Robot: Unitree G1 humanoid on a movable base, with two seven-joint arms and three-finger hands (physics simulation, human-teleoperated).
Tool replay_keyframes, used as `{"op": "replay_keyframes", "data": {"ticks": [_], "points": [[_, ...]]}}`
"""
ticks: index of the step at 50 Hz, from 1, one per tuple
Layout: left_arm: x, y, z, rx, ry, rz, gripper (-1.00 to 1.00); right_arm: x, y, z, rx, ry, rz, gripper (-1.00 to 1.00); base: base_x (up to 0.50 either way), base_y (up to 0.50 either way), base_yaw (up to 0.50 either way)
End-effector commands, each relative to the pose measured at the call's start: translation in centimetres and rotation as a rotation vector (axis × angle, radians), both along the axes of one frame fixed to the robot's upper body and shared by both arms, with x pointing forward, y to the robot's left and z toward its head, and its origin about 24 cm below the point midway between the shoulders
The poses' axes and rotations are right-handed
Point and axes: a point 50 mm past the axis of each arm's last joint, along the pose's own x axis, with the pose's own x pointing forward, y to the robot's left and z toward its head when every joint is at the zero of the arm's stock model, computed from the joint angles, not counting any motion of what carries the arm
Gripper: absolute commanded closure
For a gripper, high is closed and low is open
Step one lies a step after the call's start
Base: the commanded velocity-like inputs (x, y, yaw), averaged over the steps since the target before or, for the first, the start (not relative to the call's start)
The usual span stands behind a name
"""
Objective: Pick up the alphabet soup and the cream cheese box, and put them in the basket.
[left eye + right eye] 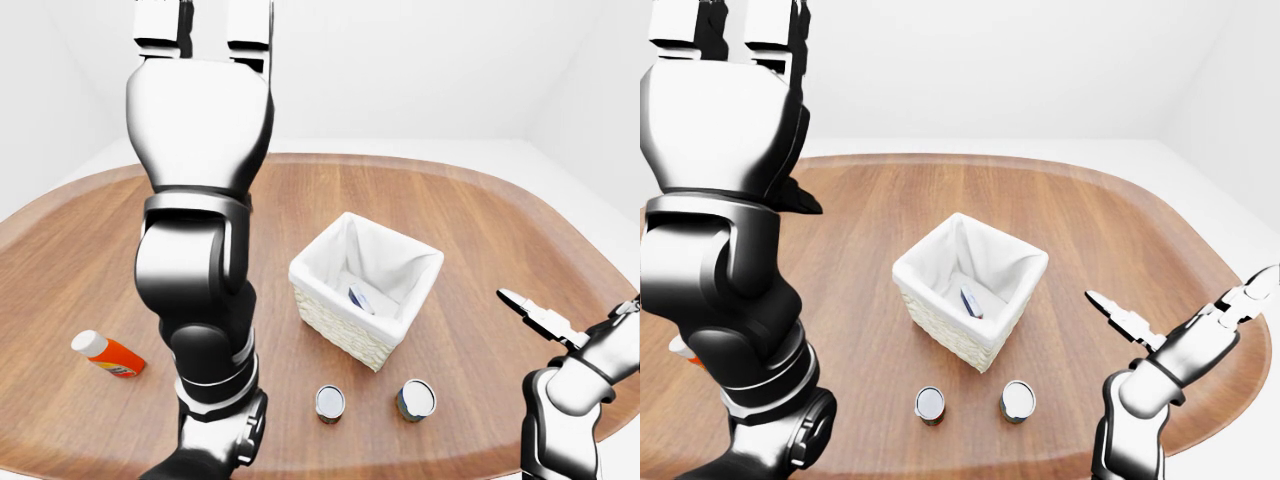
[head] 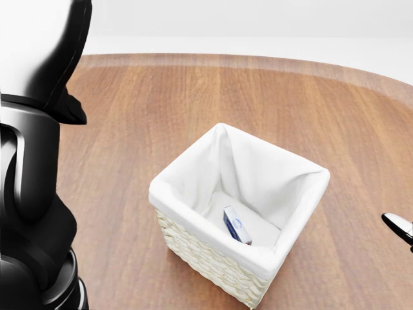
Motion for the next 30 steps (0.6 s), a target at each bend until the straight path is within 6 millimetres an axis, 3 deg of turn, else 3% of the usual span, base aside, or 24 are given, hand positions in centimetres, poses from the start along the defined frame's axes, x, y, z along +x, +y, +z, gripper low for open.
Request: {"op": "replay_keyframes", "data": {"ticks": [1, 12, 30], "points": [[-0.7, 2.6, -0.2, -0.011, -0.02, 0.024, -1.0, 0.1, 0.0, -0.1, 0.0, 0.004, 0.002, -1.0, 0.0, 0.0, 0.0], [-2.0, 5.7, -0.1, -0.008, -0.058, 0.042, -1.0, 0.0, 0.0, 0.1, -0.003, 0.002, -0.001, -1.0, 0.0, 0.0, 0.0], [-2.6, 8.9, -1.6, 0.005, 0.018, 0.064, -1.0, 0.0, 0.0, 0.1, -0.005, 0.002, -0.002, -1.0, 0.0, 0.0, 0.0]]}}
